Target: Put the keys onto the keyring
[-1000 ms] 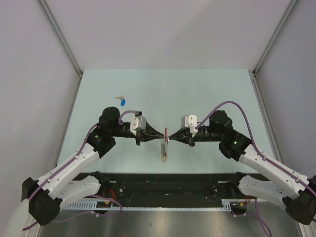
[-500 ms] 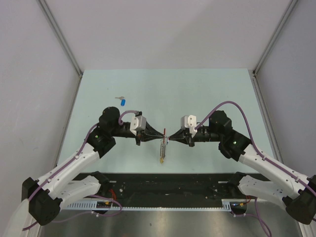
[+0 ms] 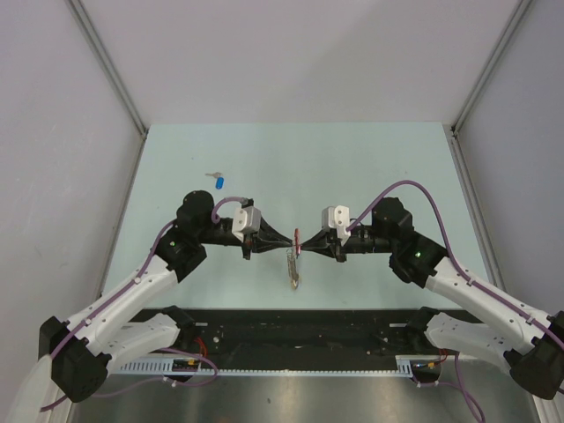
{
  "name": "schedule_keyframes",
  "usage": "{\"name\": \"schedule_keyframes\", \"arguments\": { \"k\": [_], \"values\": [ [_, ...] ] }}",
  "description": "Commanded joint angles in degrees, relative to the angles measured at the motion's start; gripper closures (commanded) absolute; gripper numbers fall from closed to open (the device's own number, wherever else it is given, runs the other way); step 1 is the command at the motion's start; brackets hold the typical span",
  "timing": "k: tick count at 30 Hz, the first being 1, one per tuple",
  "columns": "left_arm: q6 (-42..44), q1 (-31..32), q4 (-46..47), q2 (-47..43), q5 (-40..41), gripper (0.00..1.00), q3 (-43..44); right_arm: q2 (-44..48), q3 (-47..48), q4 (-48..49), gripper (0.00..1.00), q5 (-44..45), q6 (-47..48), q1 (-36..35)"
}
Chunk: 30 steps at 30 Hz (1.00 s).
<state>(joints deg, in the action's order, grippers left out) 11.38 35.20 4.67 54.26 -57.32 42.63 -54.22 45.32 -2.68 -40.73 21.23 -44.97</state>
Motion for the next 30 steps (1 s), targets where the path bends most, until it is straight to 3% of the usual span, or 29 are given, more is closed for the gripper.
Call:
{"name": "schedule_keyframes", "arguments": {
  "k": [1,30],
  "values": [
    [-0.7,-0.5,2.3,-0.5,-1.7,1.00,1.1,0.2,0.6,2.1,1.00,1.4,-0.1,-0.4],
    [-0.8,-0.5,2.1,-1.0,-0.2,1.00,0.9,-0.2,0.5,1.7,1.00,2.9,-0.2,-0.3]
  ]
}}
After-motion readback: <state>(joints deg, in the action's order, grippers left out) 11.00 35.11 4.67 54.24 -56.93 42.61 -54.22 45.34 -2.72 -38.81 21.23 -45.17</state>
